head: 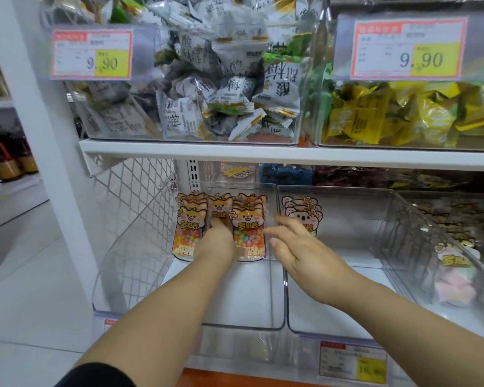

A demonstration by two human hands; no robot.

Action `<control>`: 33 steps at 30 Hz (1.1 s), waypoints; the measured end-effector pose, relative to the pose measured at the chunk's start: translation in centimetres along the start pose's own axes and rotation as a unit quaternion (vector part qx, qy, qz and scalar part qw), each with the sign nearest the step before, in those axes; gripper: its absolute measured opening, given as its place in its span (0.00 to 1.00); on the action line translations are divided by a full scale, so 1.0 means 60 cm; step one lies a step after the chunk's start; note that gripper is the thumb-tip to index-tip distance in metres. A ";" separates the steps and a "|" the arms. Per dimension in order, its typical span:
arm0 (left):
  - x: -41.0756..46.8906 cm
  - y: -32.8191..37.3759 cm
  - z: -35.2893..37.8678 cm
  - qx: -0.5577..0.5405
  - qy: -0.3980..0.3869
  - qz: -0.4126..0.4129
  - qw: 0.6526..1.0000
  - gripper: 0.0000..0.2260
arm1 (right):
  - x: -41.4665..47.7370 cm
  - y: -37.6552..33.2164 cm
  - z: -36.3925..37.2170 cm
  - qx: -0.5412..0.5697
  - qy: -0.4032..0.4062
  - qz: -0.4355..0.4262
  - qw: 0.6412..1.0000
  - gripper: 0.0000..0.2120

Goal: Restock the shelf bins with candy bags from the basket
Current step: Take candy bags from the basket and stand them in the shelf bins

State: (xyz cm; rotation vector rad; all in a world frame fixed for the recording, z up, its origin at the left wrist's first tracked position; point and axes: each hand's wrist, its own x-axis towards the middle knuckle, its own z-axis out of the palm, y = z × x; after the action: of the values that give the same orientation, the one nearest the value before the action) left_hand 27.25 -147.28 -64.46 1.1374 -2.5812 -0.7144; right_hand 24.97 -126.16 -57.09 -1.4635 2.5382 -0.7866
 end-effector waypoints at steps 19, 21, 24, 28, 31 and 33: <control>-0.493 -0.022 -0.075 -0.269 -0.091 0.128 0.950 0.25 | -0.364 -0.030 0.054 0.076 0.040 0.009 0.996 0.12; -0.526 -0.049 -0.020 -0.249 -0.124 0.115 0.954 0.25 | -0.403 -0.004 0.094 0.056 -0.007 0.050 0.997 0.13; -0.557 -0.101 0.066 -0.173 -0.198 0.086 0.961 0.23 | -0.450 0.044 0.149 0.030 -0.099 0.125 0.987 0.16; -0.578 -0.183 0.155 0.015 -0.305 0.086 0.948 0.29 | -0.495 0.113 0.209 -0.027 -0.252 0.169 0.953 0.20; -0.587 -0.224 0.184 0.190 -0.326 0.118 0.919 0.36 | -0.508 0.148 0.237 -0.071 -0.336 0.175 0.923 0.24; -0.585 -0.242 0.189 0.216 -0.348 0.102 0.907 0.40 | -0.515 0.162 0.247 -0.112 -0.382 0.170 0.901 0.26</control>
State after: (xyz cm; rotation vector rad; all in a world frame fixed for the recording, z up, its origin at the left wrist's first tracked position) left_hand 55.49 -125.82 -82.21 0.7703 -3.5382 -0.5862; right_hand 38.80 -102.16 -79.46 -1.0260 2.1755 0.1377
